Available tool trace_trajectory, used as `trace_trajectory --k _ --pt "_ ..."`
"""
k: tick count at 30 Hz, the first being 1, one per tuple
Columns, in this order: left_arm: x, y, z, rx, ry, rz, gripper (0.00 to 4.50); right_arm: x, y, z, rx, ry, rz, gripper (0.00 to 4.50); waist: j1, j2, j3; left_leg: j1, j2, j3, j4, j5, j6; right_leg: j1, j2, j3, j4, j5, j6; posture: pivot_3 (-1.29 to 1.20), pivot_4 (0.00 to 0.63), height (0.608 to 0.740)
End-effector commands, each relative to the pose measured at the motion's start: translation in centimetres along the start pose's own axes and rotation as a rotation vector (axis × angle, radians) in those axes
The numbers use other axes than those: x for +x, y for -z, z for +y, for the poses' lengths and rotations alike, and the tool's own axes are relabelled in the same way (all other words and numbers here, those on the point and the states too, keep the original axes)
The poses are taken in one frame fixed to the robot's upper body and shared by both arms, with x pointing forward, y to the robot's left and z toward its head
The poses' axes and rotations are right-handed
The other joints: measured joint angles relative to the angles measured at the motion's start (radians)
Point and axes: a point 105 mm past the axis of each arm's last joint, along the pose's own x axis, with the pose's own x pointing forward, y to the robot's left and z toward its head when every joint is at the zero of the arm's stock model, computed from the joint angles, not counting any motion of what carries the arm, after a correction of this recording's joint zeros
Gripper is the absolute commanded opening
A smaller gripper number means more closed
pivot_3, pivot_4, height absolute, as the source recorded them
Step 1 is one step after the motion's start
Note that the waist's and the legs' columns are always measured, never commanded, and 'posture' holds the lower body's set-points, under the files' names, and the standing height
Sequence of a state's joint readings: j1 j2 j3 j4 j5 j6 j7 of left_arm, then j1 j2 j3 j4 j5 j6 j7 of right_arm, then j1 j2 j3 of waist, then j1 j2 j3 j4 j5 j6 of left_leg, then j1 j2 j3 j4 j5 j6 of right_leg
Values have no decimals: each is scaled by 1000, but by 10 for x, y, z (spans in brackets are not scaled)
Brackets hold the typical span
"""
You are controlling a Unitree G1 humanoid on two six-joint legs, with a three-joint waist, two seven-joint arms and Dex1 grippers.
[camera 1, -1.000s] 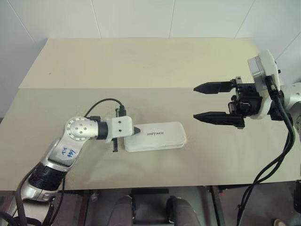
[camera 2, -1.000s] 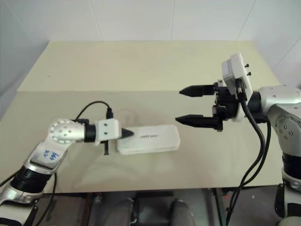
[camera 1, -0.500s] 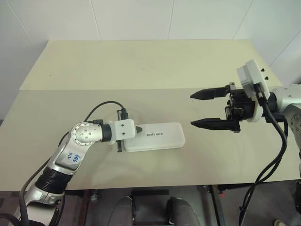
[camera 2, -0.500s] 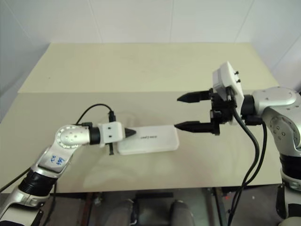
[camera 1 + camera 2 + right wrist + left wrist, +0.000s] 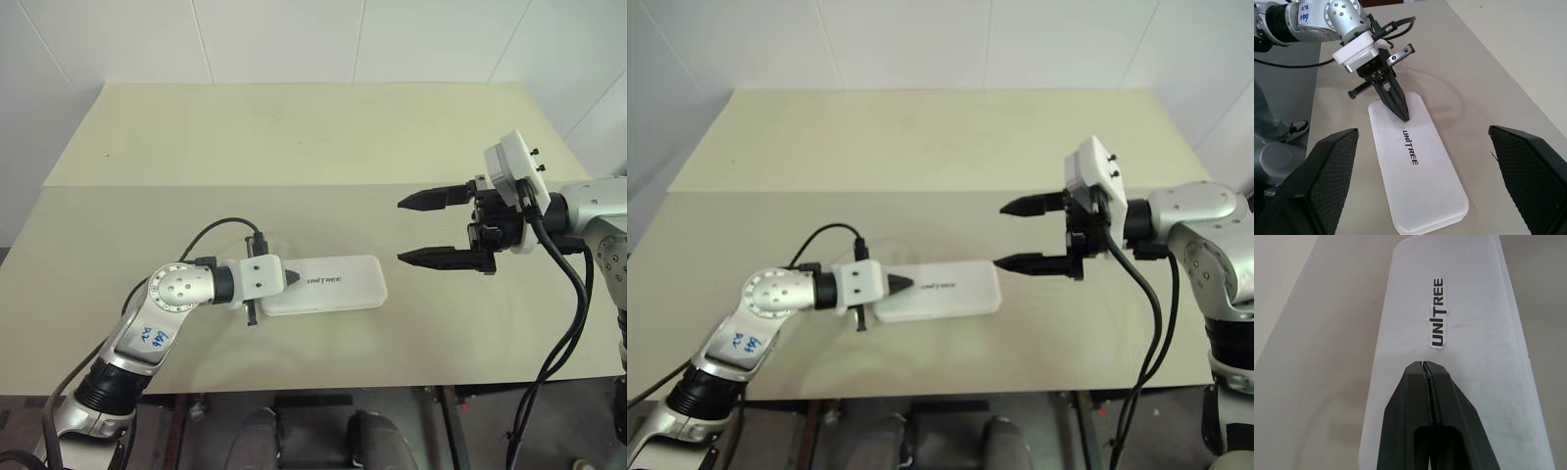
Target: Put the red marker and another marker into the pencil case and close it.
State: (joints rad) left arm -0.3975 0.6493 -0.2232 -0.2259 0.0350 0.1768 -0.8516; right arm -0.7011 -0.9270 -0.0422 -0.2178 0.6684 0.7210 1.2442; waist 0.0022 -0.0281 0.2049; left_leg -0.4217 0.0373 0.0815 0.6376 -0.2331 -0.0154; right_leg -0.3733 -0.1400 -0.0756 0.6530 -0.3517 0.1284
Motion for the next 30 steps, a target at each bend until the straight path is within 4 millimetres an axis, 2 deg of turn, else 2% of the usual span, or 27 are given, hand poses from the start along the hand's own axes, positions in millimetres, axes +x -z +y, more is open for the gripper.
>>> trace_trajectory --k 1,2,4,6,8,10,11,13,14,16,17,20,26,30 --pt "-3 1 -4 -73 17 -15 43 -1 -10 1 -45 -10 -22 4500 0 0 0 0 0 0 0 0 0 0 0 0 0 0 0 0 150 740" --pt "-6 0 1 -85 1 -24 43 -1 -10 1 -45 -11 -23 4500 -1 0 0 0 0 0 0 0 0 0 0 0 0 0 0 0 150 740" --pt "-33 -13 32 -187 -125 -115 43 -4 -10 1 -43 -22 -41 4500 -2 -1 0 0 0 0 0 0 0 0 0 0 0 0 0 0 150 740" --pt "-73 -19 63 -273 -256 -185 43 -9 -9 -4 -26 -8 -67 4500 -7 -2 1 -1 1 0 0 0 0 -1 1 0 0 0 0 0 150 740" --pt "-101 -20 79 -329 -335 -219 43 -12 -6 -9 -8 11 -81 4500 -9 -2 1 -1 3 0 0 0 -1 -2 2 0 0 0 0 0 150 740" --pt "-142 -7 99 -392 -506 -209 43 -17 5 -22 25 75 -63 4500 -10 -2 1 -1 4 0 0 -1 -2 -1 3 0 1 0 -1 0 150 740" --pt "-172 5 109 -437 -621 -186 43 -21 10 -26 40 101 -54 4500 -10 -2 1 -1 4 0 -1 -1 -2 -1 3 0 0 0 -1 0 150 740" --pt "-203 19 115 -484 -737 -158 43 -26 15 -29 54 119 -50 4500 -11 -2 2 -1 4 1 -1 -1 -2 -2 3 0 0 0 -1 0 150 740" --pt "-211 25 106 -491 -728 -125 43 -29 19 -31 65 123 -47 4500 -11 -2 2 -1 4 1 -1 -1 -2 -2 3 0 0 0 0 0 150 740" --pt "-213 27 90 -504 -653 -95 43 -32 25 -31 80 121 -42 4500 -11 -2 2 -1 4 2 -2 -2 -2 -2 3 1 -1 0 -1 0 150 740" --pt "-208 23 73 -508 -554 -82 43 -33 29 -31 89 112 -36 4500 -10 -3 2 0 4 3 -2 -2 -2 -2 2 1 -1 0 0 0 150 740" --pt "-200 14 43 -524 -386 -74 43 -34 34 -28 92 79 -23 4500 -3 -3 2 -1 8 4 -1 -2 -2 -2 3 1 -1 0 -1 0 150 740" --pt "-202 4 28 -532 -316 -95 43 -36 13 -31 87 41 -135 4500 -9 -3 2 0 10 5 -2 -4 -4 -2 7 2 -8 2 -4 0 150 740" --pt "-201 4 22 -543 -291 -92 43 -34 17 -31 88 34 -108 4500 -16 -3 2 1 10 7 -4 -4 -5 -4 7 2 -8 2 -5 0 150 740"
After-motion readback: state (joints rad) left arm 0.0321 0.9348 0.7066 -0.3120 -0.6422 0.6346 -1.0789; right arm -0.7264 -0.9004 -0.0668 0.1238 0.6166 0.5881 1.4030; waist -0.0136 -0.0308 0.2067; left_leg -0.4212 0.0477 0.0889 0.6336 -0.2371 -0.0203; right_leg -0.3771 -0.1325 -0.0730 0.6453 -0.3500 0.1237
